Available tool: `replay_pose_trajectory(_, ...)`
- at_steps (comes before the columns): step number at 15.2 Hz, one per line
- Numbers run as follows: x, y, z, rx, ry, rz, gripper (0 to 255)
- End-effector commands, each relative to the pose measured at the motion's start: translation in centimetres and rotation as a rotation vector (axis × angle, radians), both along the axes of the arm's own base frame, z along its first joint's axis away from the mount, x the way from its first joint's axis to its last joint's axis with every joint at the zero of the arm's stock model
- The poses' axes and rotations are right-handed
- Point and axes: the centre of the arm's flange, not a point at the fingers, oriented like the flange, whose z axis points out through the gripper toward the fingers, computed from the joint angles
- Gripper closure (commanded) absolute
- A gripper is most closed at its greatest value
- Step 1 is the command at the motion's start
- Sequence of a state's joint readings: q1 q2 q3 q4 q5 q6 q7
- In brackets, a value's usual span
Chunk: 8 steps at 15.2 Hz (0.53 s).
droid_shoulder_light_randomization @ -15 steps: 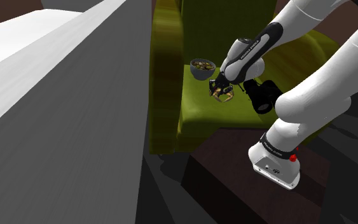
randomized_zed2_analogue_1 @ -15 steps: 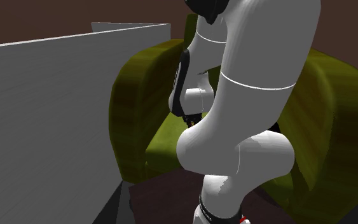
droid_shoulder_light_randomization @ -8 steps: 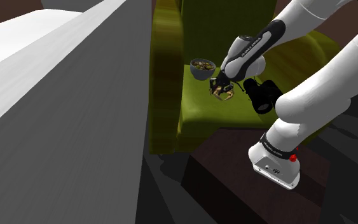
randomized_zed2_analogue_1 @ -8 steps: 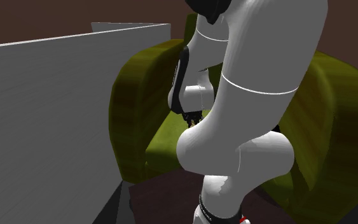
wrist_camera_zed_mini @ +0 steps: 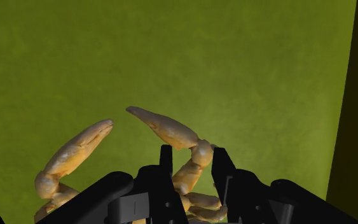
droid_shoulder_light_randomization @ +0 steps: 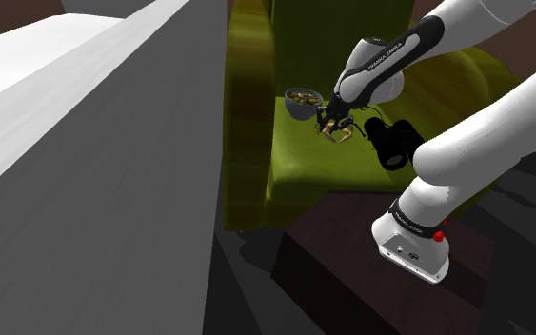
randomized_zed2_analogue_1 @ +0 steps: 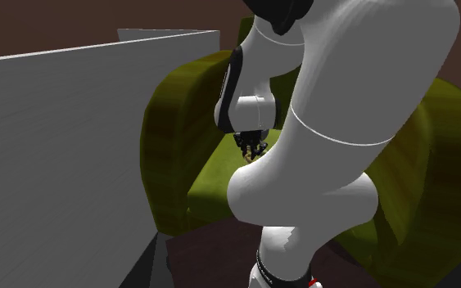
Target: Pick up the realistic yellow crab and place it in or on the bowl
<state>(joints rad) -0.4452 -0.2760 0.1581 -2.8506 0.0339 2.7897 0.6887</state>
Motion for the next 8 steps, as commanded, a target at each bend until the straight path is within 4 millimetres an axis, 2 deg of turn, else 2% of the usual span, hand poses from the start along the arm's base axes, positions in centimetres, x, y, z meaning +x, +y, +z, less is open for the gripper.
replay_pose_trajectory(1, 0.0, 0.0, 1.2, 0.0, 0.0, 0.0, 255)
replay_pose_trajectory(8, 0.0, 0.0, 4.9, 0.0, 0.0, 0.0, 255)
